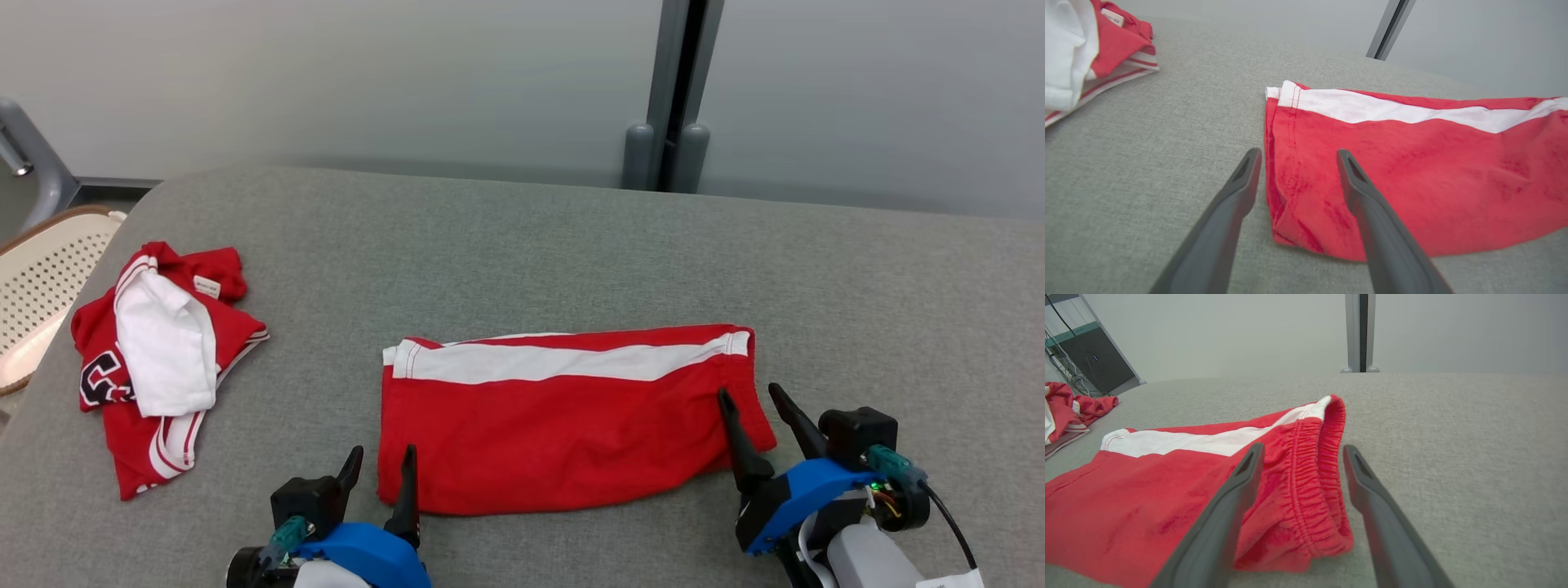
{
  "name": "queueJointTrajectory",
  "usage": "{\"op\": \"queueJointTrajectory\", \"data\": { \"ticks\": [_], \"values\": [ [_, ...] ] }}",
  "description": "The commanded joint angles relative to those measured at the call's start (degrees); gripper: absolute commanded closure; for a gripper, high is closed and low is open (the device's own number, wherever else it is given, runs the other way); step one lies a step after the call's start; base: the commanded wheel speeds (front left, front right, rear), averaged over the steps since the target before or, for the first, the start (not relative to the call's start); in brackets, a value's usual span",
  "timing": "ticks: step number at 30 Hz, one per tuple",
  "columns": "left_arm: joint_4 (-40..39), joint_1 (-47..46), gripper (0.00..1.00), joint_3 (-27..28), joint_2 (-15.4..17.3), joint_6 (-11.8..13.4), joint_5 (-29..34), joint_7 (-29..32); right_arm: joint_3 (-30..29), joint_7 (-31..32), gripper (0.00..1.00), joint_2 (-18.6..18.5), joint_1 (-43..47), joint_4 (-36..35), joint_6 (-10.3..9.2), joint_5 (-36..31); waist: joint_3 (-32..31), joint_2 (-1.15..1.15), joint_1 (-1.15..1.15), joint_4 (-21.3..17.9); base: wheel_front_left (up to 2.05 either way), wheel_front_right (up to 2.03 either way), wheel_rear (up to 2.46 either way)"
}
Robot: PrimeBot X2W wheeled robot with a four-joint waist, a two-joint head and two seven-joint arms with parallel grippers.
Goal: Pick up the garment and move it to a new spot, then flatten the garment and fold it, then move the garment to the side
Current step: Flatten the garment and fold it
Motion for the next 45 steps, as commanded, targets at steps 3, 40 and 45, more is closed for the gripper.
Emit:
{"op": "queueJointTrajectory", "data": {
  "ticks": [3,40,45],
  "values": [
    [0.0,0.3,0.0,1.4,-0.7,-1.5,2.0,-0.2,-1.3,-0.2,0.0,-0.1,-2.1,4.5,0.0,0.4,1.7,0.0,0.0,2.1,0.0,0.0,0.0],
    [3.3,2.6,0.0,10.7,-3.6,-7.5,11.9,-0.3,-20.1,-0.1,1.0,-2.1,2.3,5.3,0.0,2.1,0.9,0.0,0.0,-1.7,0.0,0.0,0.0],
    [3.6,3.1,0.0,9.4,-3.6,-7.9,11.1,-0.3,-19.3,-0.1,1.0,-0.4,1.2,3.7,0.0,-1.5,0.0,0.0,0.0,-1.5,0.0,0.0,0.0]
  ]
}}
